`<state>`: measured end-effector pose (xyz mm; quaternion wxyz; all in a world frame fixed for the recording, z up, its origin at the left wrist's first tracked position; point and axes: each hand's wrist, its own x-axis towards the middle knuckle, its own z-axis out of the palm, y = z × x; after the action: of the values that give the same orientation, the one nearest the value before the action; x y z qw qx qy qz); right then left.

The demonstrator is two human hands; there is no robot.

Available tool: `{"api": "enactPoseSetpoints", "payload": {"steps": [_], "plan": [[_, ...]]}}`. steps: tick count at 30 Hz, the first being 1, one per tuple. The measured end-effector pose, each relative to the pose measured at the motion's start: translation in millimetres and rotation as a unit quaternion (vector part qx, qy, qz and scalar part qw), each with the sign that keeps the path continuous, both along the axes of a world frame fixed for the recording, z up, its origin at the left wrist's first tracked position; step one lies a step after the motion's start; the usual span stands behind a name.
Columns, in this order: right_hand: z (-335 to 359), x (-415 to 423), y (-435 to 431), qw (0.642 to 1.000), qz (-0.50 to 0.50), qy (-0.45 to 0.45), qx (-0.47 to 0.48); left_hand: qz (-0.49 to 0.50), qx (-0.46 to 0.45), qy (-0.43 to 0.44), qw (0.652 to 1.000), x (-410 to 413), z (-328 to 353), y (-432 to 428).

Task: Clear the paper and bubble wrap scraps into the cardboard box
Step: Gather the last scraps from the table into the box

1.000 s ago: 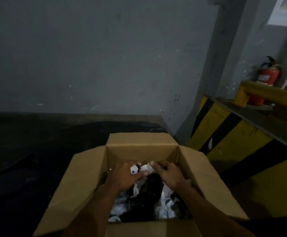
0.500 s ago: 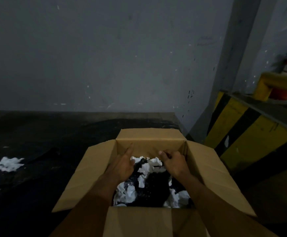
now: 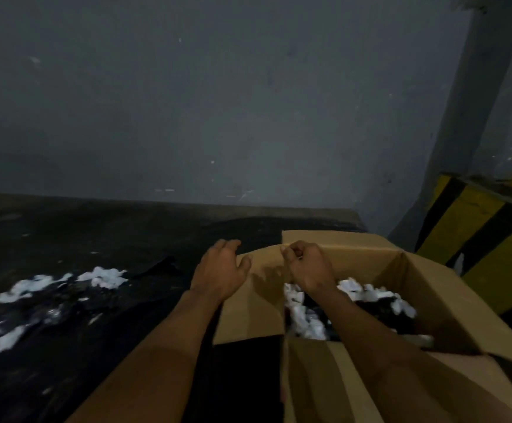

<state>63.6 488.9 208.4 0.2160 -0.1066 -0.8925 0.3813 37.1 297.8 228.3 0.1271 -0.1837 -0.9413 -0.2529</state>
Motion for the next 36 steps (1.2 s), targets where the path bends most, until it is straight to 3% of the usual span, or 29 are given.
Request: {"api": "enactPoseSetpoints", "payload": {"steps": [10,16,22,36], "plan": [[0.1,-24.9,-244.4,0.990,0.125,-0.009,0.064,0.152,0.022,0.027,0.988,17.2,-2.5,-239.2],[-19.7,-33.4,-332.0,0.978,0.192,-0.029,0.082,0.220,0.029,-0.020,0.975,27.2,-26.2,-335.9],[-48.5,-68.6,-365.9,0.968,0.223,-0.076,0.087,0.259,0.016,-0.073,0.963,12.6,-53.4,-378.5],[-92.4,-195.3,-428.3,0.946,0.282,-0.123,0.099,0.292,-0.006,-0.093,0.952,-94.5,-90.4,-432.4]]}}
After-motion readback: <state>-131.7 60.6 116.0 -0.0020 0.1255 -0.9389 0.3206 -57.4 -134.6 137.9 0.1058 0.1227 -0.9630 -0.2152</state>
